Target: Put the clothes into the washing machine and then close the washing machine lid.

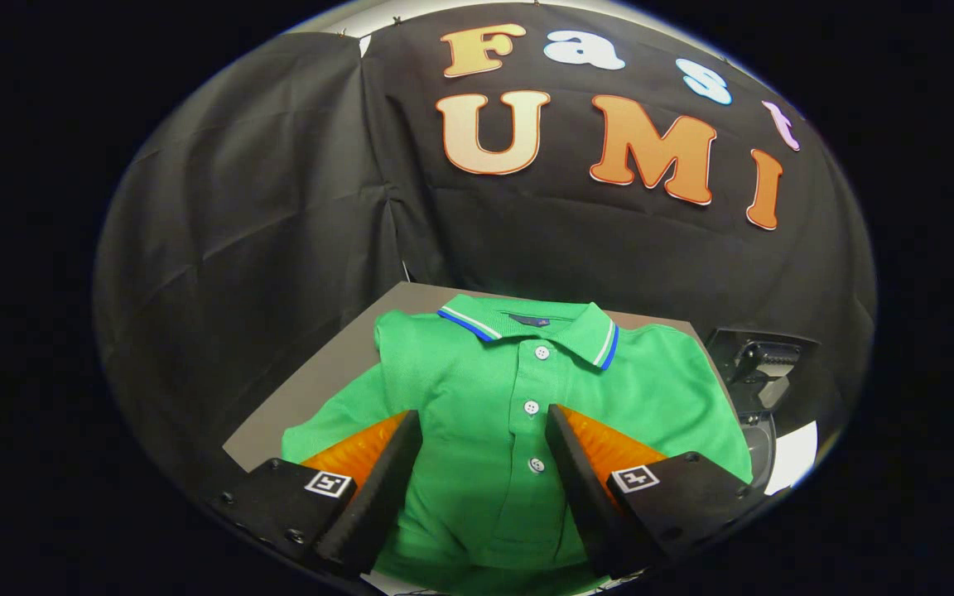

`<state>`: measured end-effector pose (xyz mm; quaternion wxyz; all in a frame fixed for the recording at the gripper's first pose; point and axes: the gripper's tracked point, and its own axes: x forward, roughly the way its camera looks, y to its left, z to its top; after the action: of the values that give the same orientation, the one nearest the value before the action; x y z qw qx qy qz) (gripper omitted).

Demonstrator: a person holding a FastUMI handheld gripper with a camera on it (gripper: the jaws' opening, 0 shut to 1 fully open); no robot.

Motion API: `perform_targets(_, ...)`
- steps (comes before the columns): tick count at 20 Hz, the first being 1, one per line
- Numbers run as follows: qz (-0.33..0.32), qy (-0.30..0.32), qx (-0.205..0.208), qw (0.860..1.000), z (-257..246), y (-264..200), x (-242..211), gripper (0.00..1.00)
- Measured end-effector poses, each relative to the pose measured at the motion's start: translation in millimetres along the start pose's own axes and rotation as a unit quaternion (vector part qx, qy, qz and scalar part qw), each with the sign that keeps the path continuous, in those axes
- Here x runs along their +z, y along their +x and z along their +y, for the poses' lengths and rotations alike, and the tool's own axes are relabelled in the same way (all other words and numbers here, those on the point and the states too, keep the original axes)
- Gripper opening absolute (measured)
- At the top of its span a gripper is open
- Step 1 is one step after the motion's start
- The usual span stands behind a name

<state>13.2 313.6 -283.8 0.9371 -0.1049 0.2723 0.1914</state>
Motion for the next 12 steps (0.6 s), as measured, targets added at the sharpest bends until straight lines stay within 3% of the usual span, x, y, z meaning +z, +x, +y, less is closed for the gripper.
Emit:
perform_targets(3,0.000,0.003,-0.002,1.000,-3.1,1.7,-0.4,0.86)
perform_targets(5,0.003,0.006,0.003,1.000,-6.7,2.5,0.0,0.67)
perform_targets(6,0.008,0.009,0.001,1.000,-10.9,2.6,0.1,0.66)
perform_targets(10,0.019,0.039,0.018,0.999,-14.5,1.6,0.5,0.33)
perform_targets(12,0.022,0.038,0.026,0.999,-15.1,-0.6,1.3,0.26)
